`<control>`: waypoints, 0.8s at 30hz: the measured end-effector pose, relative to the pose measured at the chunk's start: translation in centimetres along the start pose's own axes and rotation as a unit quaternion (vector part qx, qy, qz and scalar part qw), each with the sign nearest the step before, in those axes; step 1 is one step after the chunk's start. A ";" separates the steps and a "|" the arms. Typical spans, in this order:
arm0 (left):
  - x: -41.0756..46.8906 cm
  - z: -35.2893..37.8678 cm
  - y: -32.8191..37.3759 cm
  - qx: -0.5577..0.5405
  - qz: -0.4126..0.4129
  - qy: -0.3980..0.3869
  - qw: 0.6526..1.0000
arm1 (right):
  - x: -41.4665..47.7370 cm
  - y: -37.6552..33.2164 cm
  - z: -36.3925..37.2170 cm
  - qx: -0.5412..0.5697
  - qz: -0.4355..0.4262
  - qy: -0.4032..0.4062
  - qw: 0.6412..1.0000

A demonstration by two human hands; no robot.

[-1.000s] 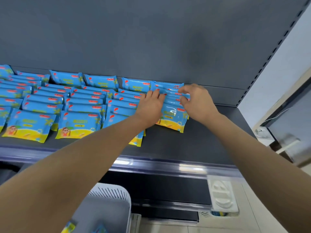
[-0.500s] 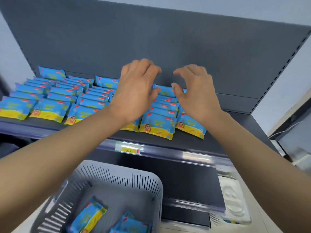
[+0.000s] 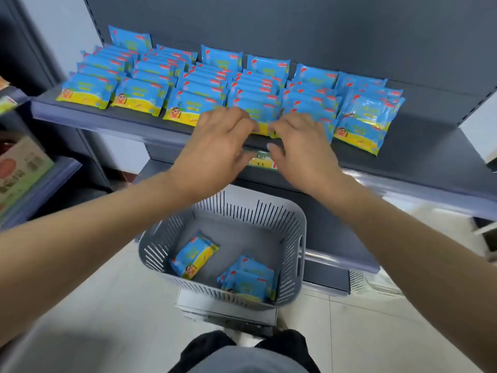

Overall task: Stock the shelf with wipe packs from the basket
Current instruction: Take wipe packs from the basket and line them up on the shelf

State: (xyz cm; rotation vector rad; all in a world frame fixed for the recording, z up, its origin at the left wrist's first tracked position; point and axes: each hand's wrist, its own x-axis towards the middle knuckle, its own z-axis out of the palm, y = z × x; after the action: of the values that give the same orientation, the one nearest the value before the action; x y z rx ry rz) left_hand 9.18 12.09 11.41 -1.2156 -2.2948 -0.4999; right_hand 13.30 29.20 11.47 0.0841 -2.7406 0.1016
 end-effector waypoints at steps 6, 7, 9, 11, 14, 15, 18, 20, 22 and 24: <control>-8.4 7.7 -4.0 -0.021 -0.071 -0.226 0.971 | -5.4 -1.8 10.9 0.000 0.001 -0.283 0.959; -9.6 9.0 -4.8 -0.024 -0.079 -0.258 0.963 | -6.3 -1.9 12.6 0.000 -0.012 -0.331 0.943; -12.0 11.6 -6.1 -0.023 -0.103 -0.327 0.939 | -8.2 -2.2 15.8 0.011 -0.027 -0.429 0.903; -14.3 14.0 -7.4 -0.038 -0.166 -0.401 0.900 | -9.7 -2.6 18.4 0.021 -0.021 -0.505 0.862; -17.2 16.5 -9.0 -0.090 -0.296 -0.479 0.822 | -11.6 -3.0 21.4 0.025 -0.009 -0.576 0.817; -17.8 17.1 -9.4 -0.102 -0.325 -0.483 0.806 | -12.1 -3.1 22.3 0.022 -0.007 -0.593 0.805; -19.0 18.7 -10.2 -0.117 -0.349 -0.490 0.790 | -13.0 -3.3 24.2 0.031 0.013 -0.618 0.786; -19.7 19.6 -10.5 -0.102 -0.338 -0.507 0.786 | -13.3 -3.6 24.9 0.019 0.026 -0.632 0.774; -20.4 20.3 -10.6 -0.096 -0.343 -0.522 0.775 | -13.4 -4.1 25.2 -0.001 0.025 -0.660 0.751; -20.8 20.8 -10.8 -0.096 -0.353 -0.535 0.761 | -13.4 -4.5 25.4 -0.019 0.020 -0.695 0.719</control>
State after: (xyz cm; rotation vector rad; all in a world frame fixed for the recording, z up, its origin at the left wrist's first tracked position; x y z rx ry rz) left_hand 4.92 3.54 -18.41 -0.6866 -3.8293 -0.2881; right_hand 16.17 23.23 -16.84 0.1171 -4.2761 -0.0497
